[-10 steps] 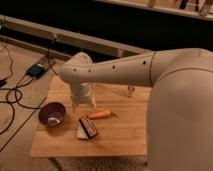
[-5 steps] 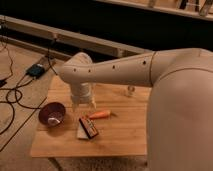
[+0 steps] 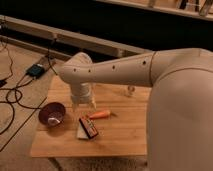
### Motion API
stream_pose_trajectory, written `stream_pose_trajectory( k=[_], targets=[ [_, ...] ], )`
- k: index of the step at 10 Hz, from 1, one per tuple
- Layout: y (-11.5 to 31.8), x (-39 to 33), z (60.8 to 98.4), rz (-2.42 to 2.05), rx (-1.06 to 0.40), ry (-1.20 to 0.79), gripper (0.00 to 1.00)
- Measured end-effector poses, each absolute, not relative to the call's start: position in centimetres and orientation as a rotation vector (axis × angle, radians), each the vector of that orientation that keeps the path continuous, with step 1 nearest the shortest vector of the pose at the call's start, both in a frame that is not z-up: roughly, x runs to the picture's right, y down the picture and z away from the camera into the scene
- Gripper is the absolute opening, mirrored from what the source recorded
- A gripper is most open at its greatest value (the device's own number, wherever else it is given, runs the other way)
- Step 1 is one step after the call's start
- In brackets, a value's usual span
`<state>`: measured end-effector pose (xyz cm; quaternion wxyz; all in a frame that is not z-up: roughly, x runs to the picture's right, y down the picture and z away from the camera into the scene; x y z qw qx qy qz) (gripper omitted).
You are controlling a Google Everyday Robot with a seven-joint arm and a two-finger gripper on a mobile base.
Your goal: Pick up the ceramic bowl
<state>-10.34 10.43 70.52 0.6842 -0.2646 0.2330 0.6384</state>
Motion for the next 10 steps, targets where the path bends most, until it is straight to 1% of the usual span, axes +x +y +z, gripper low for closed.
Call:
stream_pose_trajectory(
  k=[5,10],
  targets=[
    [10.2,-17.0,74.9,1.266,-0.656,0.405,0.65],
    [9.9,-22.2,78.4,1.178,-0.728,0.354,0.65]
  ],
)
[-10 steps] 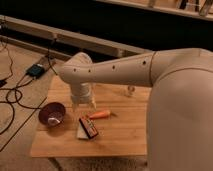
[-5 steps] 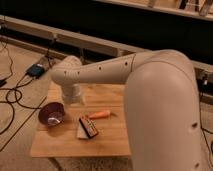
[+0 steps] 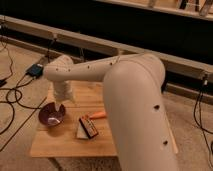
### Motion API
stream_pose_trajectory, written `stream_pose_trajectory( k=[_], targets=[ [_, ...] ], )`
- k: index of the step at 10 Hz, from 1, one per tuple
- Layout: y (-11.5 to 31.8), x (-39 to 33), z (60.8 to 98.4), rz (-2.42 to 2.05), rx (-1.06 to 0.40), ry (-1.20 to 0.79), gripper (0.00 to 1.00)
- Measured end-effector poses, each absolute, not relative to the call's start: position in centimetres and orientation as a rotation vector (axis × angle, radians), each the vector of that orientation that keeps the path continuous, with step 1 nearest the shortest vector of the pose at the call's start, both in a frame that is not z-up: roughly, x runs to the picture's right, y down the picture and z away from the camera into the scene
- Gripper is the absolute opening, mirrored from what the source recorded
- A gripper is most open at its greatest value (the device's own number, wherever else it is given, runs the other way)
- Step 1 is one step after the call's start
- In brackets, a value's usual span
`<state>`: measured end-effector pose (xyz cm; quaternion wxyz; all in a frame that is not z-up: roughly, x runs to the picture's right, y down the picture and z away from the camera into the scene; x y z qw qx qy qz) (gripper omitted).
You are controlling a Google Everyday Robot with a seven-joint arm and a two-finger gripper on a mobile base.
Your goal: Pick up the ceramic bowl
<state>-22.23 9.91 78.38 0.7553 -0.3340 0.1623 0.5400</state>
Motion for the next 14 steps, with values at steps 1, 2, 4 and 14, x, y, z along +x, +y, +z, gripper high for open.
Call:
stream_pose_trajectory(
  k=[1,2,4,14],
  targets=[
    [10.1,-23.0,79.3,1.168,-0.74,0.352,0.65],
    [10.2,-23.2,79.9,1.167,-0.747,0.351,0.65],
    [10.8,-23.9,81.5,1.169,-0.766,0.343,0.65],
    [15.0,-23.8,85.7,1.121,-0.814,0.4,0.26]
  ],
)
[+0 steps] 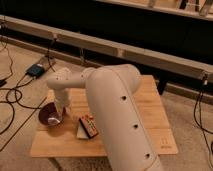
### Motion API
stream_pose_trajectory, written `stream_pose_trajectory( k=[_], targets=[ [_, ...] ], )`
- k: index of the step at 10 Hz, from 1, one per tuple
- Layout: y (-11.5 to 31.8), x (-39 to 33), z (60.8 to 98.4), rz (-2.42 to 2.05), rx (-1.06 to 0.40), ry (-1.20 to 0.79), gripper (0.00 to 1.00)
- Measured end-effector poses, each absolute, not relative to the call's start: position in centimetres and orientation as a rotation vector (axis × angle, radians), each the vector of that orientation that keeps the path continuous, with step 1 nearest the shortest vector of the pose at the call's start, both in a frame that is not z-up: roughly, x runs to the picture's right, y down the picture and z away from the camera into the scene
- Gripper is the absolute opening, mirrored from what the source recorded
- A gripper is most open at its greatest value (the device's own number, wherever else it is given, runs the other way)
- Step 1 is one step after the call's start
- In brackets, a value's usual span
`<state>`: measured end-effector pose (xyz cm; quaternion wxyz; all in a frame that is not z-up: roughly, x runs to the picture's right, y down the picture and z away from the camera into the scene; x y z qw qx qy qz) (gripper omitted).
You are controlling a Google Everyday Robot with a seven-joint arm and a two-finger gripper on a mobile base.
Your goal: Pick up the ceramic bowl
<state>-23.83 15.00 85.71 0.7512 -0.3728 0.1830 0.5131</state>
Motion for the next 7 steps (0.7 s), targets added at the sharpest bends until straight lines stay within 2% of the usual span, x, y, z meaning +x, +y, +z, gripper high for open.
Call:
stream_pose_trajectory(
  k=[2,3,7],
  targets=[
    [14.7,-24.0,85.0,1.131,-0.876,0.385,0.05],
    [14.2,-24.2,84.3,1.133,-0.915,0.364,0.01],
    [10.5,-23.7,81.1,1.185,-1.064,0.244,0.0]
  ],
)
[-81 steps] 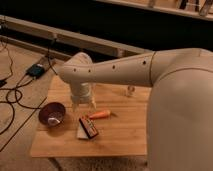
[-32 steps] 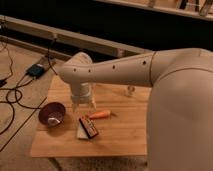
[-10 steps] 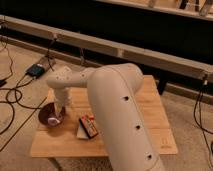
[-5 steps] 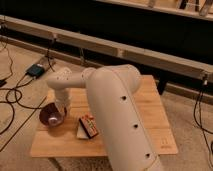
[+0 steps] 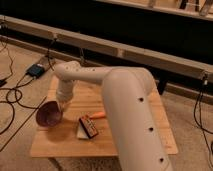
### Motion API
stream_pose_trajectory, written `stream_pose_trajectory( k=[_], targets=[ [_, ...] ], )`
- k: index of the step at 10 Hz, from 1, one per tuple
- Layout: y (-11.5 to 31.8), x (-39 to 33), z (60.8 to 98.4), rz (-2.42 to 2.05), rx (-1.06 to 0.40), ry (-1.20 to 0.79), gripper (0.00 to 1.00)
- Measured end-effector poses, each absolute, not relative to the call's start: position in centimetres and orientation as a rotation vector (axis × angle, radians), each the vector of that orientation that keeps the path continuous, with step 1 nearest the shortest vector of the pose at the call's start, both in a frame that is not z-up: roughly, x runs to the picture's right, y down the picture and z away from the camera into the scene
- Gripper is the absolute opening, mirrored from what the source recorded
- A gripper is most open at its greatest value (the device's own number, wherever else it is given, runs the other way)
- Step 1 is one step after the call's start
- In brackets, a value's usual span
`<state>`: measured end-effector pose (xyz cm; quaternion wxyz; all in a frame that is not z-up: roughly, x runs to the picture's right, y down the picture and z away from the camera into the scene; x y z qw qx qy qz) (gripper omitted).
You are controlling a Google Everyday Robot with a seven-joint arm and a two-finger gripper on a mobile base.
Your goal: Pick up the ceramic bowl
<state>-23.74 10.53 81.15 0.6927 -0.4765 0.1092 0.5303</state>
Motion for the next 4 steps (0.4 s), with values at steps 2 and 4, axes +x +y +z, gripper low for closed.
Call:
stream_pose_trajectory(
  k=[2,4],
  targets=[
    [9.1,-22.9,80.4,1.216,-1.107,0.203,0.0],
    [7.5,-21.8,79.6,1.246,-1.137,0.156,0.0]
  ],
)
